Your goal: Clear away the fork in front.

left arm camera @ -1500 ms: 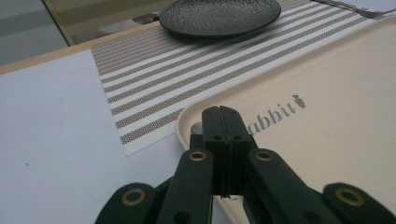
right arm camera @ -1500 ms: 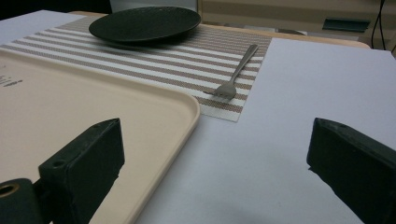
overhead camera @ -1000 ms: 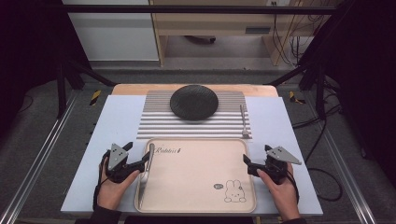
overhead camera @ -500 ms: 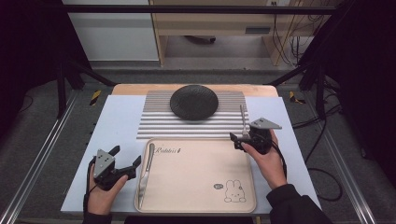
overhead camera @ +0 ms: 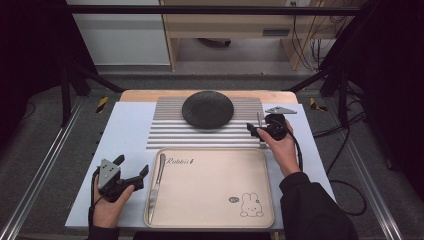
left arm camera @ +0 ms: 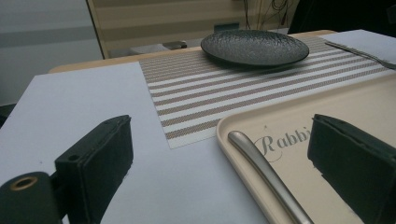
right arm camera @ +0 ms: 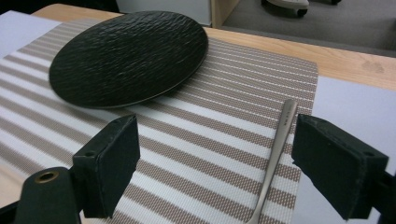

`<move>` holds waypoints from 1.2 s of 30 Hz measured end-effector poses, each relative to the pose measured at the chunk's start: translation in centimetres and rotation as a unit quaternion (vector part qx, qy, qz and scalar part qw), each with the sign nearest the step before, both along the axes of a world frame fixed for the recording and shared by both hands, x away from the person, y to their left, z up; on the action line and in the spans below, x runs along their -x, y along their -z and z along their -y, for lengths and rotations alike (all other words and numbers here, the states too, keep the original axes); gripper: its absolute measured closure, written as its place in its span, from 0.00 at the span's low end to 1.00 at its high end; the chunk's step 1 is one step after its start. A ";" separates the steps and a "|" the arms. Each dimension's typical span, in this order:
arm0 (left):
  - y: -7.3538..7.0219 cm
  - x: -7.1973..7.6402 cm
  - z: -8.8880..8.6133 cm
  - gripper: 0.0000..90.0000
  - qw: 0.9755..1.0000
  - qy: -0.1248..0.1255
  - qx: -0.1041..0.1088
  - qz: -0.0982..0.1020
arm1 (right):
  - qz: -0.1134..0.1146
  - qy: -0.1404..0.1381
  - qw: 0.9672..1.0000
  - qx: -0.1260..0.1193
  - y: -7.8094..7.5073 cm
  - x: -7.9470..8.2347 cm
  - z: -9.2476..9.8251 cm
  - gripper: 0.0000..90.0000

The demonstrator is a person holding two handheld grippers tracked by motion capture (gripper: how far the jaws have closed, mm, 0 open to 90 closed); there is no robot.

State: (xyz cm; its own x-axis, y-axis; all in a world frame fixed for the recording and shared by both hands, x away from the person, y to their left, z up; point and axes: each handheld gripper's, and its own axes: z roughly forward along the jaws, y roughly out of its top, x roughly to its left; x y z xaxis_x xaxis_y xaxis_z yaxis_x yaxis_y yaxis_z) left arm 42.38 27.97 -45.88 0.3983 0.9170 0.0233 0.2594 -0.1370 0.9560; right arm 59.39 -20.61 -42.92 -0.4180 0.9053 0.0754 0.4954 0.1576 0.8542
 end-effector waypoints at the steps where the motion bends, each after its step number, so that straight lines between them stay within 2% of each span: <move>1: 0.0 0.0 0.0 0.07 1.000 -0.001 0.000 0.000 | 0.000 0.004 1.000 -0.003 0.1 -0.3 0.1 0.18; 4: 0.0 0.0 0.0 0.07 1.000 -0.002 0.004 0.002 | -0.005 0.017 1.000 -0.009 0.4 -1.0 0.2 0.20; 8: 0.0 -0.1 0.0 0.07 1.000 -0.001 0.003 0.002 | -0.010 0.024 1.000 0.008 1.0 -1.5 0.1 0.26; 15: 0.0 -0.2 0.0 0.07 1.000 0.001 0.003 0.002 | -0.025 0.033 0.999 0.000 2.0 -2.1 0.5 0.39; 23: -0.1 -0.2 -0.2 0.07 1.000 -0.003 0.006 0.005 | -0.040 0.035 0.998 0.018 2.8 -2.3 0.3 0.52; 27: -0.1 -0.2 -0.3 0.07 1.000 -0.003 0.005 0.005 | -0.038 0.048 0.998 0.023 3.1 -2.4 0.7 0.58; 36: -0.1 -0.2 -0.4 0.07 1.000 -0.006 0.004 0.005 | -0.053 0.063 0.996 0.035 4.4 -2.4 1.5 0.69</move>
